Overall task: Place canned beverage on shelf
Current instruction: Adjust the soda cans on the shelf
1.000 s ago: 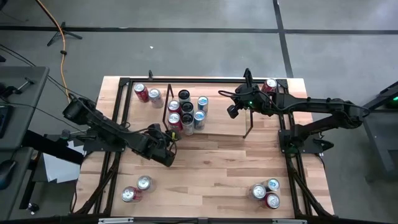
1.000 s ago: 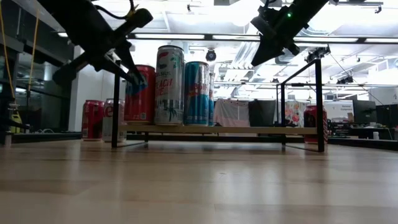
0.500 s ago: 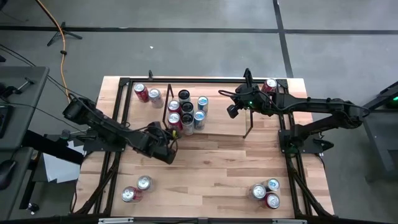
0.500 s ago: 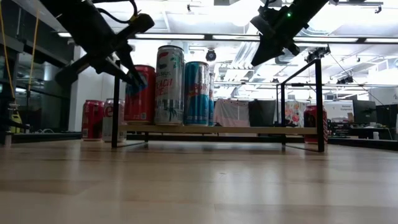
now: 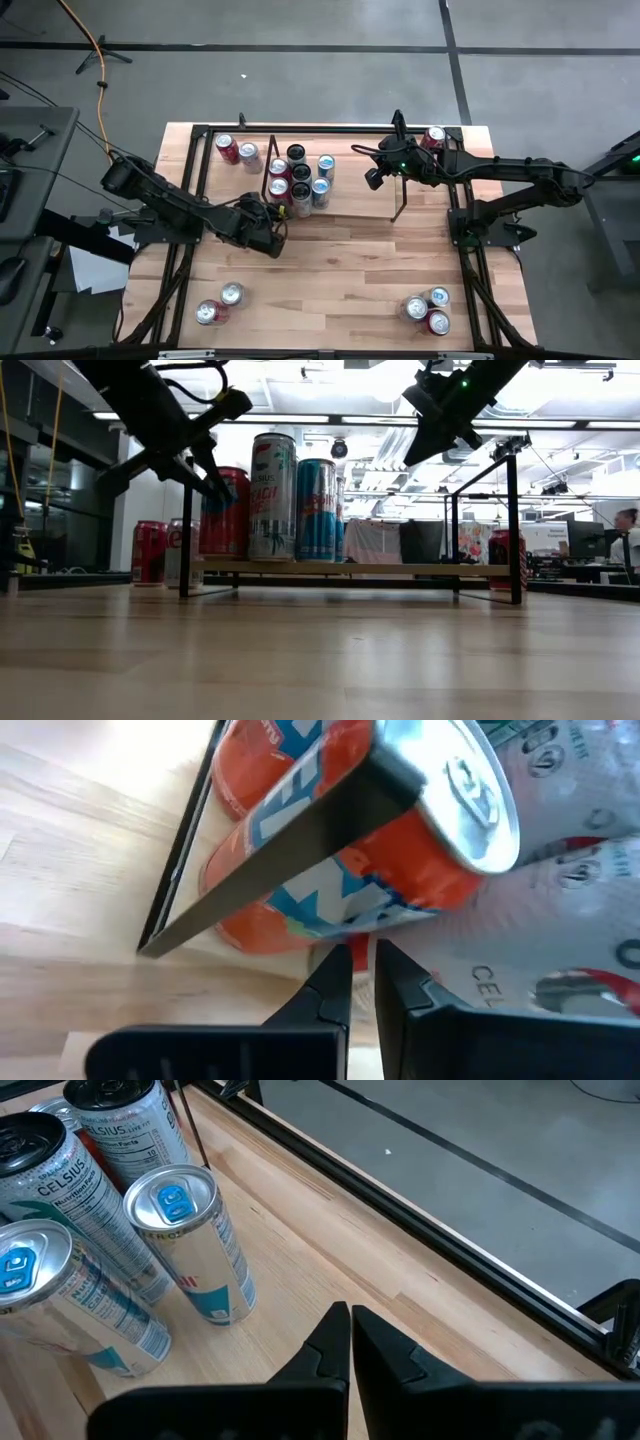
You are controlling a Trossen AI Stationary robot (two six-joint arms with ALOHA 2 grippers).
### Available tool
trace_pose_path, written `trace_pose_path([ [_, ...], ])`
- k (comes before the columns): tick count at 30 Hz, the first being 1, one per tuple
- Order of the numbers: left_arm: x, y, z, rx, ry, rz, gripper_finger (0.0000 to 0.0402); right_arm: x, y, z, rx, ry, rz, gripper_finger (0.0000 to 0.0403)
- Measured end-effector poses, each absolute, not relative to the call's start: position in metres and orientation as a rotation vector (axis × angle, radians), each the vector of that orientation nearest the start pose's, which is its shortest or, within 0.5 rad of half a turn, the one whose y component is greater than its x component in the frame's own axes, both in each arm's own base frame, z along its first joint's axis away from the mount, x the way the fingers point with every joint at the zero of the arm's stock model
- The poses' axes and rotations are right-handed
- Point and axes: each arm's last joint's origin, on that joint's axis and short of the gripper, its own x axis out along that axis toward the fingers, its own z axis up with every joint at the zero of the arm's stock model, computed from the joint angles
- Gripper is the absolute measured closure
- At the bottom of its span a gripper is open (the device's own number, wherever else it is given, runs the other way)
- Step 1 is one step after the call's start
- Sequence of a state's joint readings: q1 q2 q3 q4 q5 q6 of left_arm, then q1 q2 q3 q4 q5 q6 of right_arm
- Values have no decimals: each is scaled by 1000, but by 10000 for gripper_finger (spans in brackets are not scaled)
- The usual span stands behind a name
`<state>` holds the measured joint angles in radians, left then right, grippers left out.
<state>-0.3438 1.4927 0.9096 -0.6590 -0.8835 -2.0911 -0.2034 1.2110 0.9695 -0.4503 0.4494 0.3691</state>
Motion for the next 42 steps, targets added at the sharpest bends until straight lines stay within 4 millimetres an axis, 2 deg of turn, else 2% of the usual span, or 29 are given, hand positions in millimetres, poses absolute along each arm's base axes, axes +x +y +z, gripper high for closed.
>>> trace_pose_path([
  [4,247,-71,221,-1117,149,1079,401,245,-63,291,256,573,-721,403],
  [9,223,-63,262,-959,206,919,401,246,-61,291,286,577,-649,403],
  [13,198,-45,296,-777,220,818,401,250,-60,290,410,578,-522,403],
  [17,173,-23,319,-581,214,790,401,259,-65,280,573,603,-437,403],
  [22,146,-2,336,-381,220,796,401,274,-77,264,648,595,-488,403],
  [25,135,5,338,-334,246,755,401,283,-91,250,707,585,-554,403],
  [31,129,6,310,-373,243,562,401,299,-109,230,811,547,-568,403],
  [37,131,4,287,-474,155,474,401,307,-114,224,851,498,-578,403],
  [42,134,4,284,-489,107,488,401,314,-116,219,872,458,-605,403],
])
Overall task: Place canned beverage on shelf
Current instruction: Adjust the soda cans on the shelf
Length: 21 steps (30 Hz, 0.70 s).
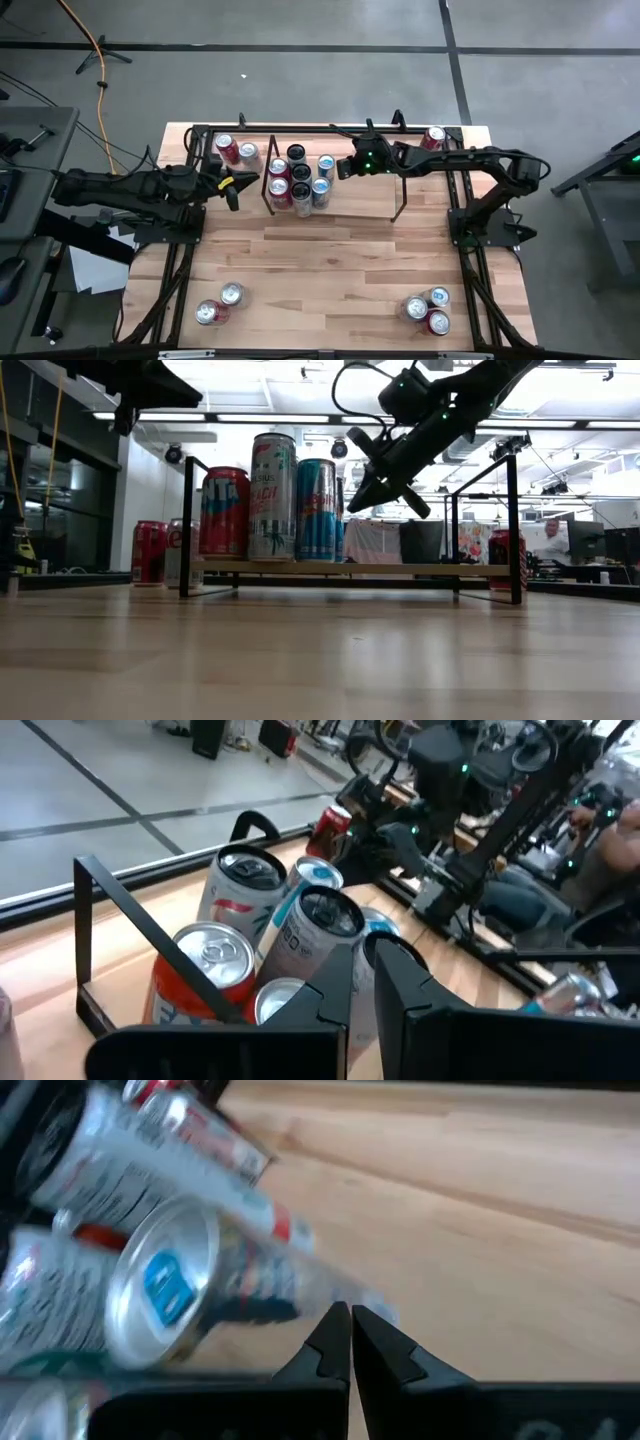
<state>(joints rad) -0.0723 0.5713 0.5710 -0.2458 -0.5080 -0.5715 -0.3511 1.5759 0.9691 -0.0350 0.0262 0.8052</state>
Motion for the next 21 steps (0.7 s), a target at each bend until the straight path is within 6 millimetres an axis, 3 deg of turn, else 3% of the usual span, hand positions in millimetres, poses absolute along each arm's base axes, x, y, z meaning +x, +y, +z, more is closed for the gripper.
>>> trace_pose_path([
  [13,132,7,285,-466,66,565,401,317,-120,222,857,386,-614,403],
  [21,132,8,285,-458,51,612,401,322,-109,224,860,381,-571,403],
])
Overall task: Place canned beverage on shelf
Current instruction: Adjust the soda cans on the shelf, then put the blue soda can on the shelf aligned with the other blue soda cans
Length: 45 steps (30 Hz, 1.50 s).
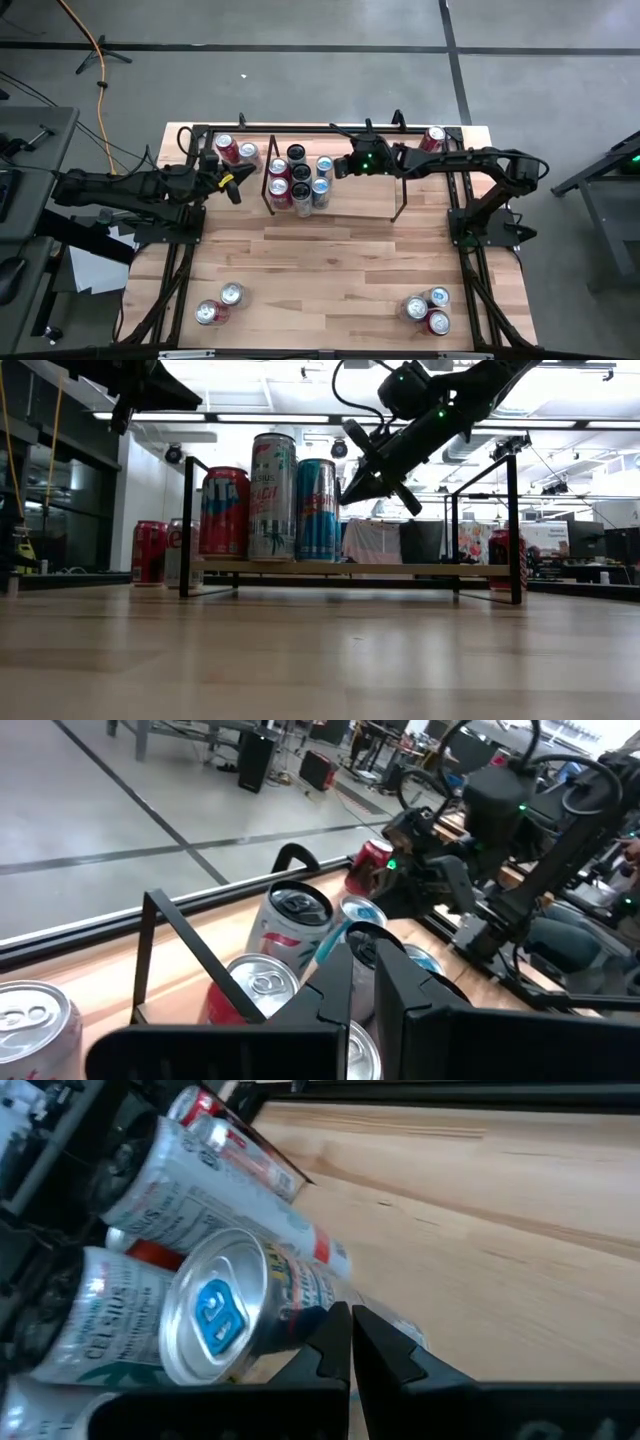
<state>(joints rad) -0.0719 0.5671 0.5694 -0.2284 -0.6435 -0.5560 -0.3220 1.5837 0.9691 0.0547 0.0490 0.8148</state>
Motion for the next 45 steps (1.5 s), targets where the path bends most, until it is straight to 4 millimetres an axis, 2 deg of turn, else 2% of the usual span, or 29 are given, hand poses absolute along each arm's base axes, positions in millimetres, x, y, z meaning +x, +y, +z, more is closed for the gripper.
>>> trace_pose_path([
  [22,132,9,287,-459,26,632,401,330,-89,227,837,380,-489,403],
  [30,131,9,288,-460,25,631,401,328,-92,229,779,385,-484,403],
  [35,124,9,301,-429,-12,610,401,311,-103,245,739,389,-521,403],
  [38,119,9,311,-407,-40,604,401,297,-104,262,682,377,-518,403],
  [45,111,11,336,-409,-119,588,401,262,-93,309,517,277,-454,403],
])
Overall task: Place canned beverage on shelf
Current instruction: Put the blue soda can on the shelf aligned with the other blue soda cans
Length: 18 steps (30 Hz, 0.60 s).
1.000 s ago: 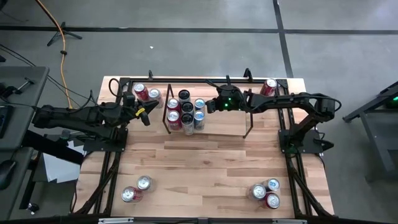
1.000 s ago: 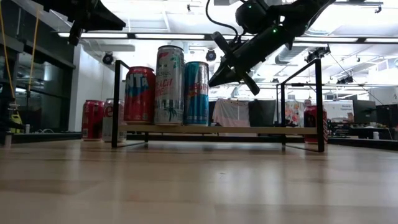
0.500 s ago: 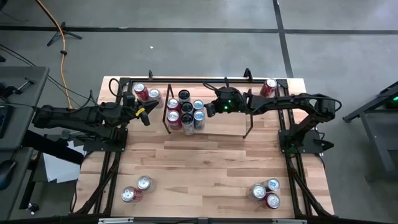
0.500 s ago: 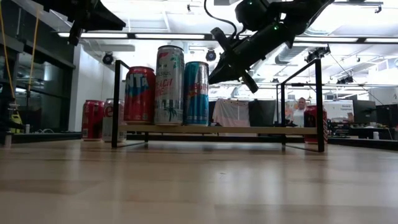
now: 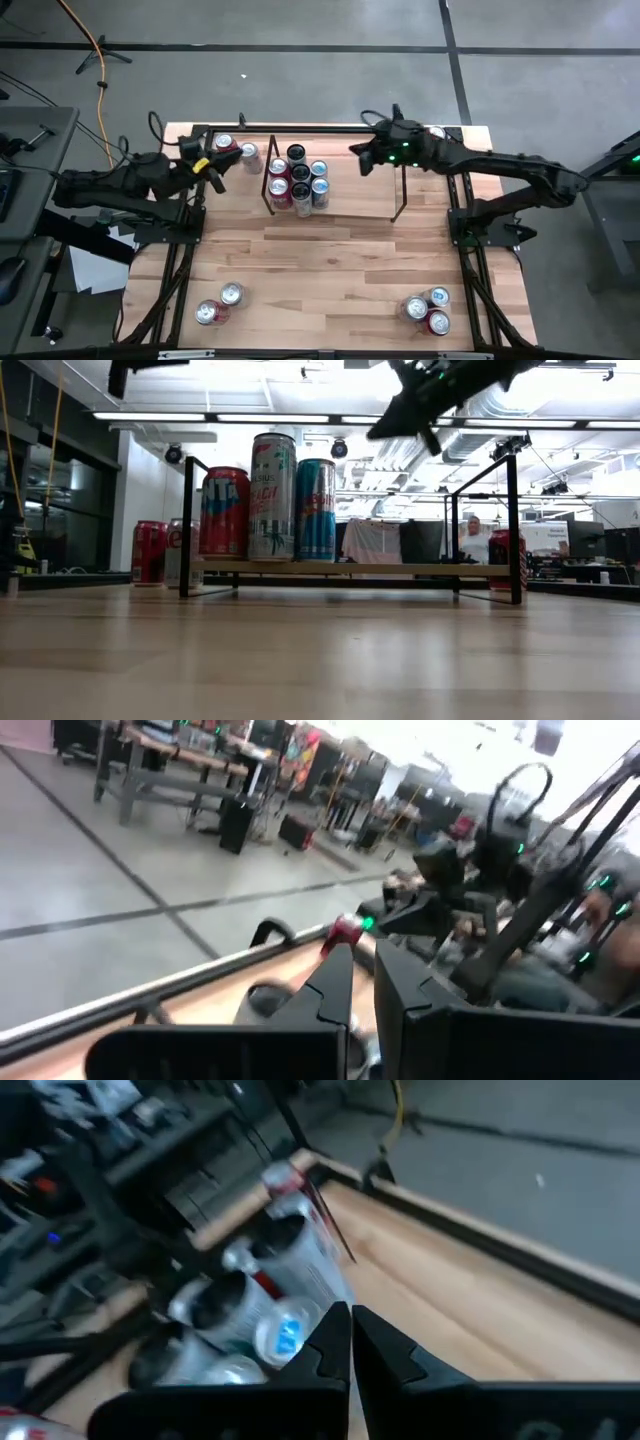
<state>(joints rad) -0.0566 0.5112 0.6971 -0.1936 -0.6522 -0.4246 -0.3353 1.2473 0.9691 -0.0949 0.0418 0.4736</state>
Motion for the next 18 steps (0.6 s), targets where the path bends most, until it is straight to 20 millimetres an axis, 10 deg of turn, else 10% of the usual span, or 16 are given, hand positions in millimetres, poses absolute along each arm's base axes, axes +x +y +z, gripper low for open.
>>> trace_pose_path([
  [18,147,43,383,-235,-138,186,401,244,-56,362,288,-6,-227,403],
])
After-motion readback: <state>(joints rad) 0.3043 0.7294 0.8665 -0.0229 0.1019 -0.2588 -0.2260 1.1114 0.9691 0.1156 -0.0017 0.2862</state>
